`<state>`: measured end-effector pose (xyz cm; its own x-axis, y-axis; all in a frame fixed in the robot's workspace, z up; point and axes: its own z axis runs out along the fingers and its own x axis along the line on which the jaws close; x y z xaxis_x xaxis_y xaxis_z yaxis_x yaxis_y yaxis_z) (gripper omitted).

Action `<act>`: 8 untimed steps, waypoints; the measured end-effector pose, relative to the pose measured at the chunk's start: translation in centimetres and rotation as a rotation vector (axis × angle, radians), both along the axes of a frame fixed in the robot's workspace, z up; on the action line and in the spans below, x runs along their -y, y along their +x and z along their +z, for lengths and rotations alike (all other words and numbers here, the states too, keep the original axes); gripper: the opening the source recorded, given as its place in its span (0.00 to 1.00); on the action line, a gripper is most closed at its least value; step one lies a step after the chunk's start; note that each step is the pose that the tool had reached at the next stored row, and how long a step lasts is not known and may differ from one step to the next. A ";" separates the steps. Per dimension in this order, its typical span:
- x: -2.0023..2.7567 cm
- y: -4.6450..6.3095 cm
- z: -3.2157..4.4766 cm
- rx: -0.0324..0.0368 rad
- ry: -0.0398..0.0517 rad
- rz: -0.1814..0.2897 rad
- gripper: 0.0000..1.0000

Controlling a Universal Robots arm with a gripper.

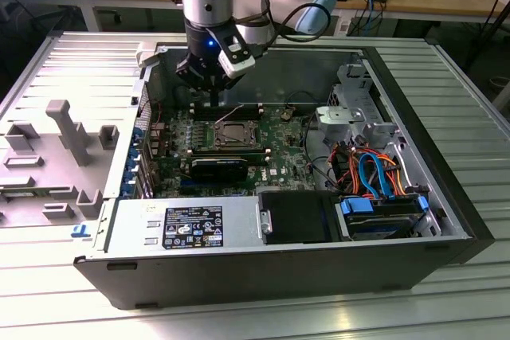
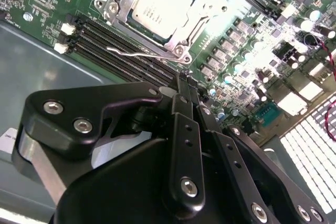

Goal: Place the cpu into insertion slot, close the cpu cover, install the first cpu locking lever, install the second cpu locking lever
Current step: 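Install the first cpu locking lever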

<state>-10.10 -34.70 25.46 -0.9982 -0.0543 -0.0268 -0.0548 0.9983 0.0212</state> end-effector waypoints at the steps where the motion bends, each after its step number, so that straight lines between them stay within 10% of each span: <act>1: -0.01 0.2 -0.07 -0.0001 0.0000 0.002 0.11; 8: -0.12 1.9 -0.43 -0.0001 0.0000 0.002 0.11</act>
<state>-8.21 -34.59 25.03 -0.9981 -0.0558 -0.0267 -0.0563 0.9982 0.0212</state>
